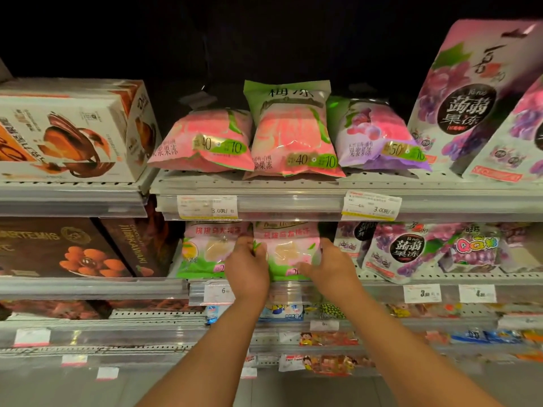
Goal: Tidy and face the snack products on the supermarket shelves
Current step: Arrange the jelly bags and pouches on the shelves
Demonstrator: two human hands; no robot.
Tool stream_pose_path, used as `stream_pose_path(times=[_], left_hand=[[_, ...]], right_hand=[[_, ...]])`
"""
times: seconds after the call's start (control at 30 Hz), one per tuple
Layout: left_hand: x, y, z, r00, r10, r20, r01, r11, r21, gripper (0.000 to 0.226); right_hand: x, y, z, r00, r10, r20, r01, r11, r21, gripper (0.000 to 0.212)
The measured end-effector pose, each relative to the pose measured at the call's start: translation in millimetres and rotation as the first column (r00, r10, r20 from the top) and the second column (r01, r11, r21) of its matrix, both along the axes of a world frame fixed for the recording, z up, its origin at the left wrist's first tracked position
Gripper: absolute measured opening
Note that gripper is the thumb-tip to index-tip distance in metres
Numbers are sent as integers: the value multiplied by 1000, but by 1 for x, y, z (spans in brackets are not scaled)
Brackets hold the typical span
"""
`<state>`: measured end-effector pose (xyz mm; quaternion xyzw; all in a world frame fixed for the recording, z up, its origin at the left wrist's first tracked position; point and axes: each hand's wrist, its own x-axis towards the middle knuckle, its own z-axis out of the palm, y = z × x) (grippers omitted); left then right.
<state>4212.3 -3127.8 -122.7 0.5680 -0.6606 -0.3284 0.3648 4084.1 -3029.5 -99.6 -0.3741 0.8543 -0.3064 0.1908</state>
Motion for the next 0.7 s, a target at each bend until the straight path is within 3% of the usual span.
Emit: stream_pose_path(times=[0.07,0.17,0.27,0.4,0.53,0.6,0.7], left_hand=[[-3,-2,1,1000,8,6,-8,1000,-14,24],[-6,-2,-1,993,-88,80,93,994,-61,16],[1,-8,-6,972,-164,167,185,976,-119,22],[26,-4,-5,953,-281,114,301,928,-222,30],[62,-22,-11,926,-130,355,290,847,-445,32],[79,-32,-14,885,-51,463,274,861,-428,39],[95,-37,-21,812,-64,580,331,869,-368,64]], right_hand=[[0,3,-5,992,-26,-122,25,1000,-10,40],[2,5,-10,958,-83,-273,83,996,-12,38],[8,7,-17,932,-111,-346,112,994,-16,41],[7,12,-21,918,-138,-372,142,990,-17,40],[5,15,-16,915,-87,-394,99,995,11,39],[7,24,-19,863,-46,-503,31,999,-37,44],[16,34,-34,733,-4,-680,-116,985,-130,39]])
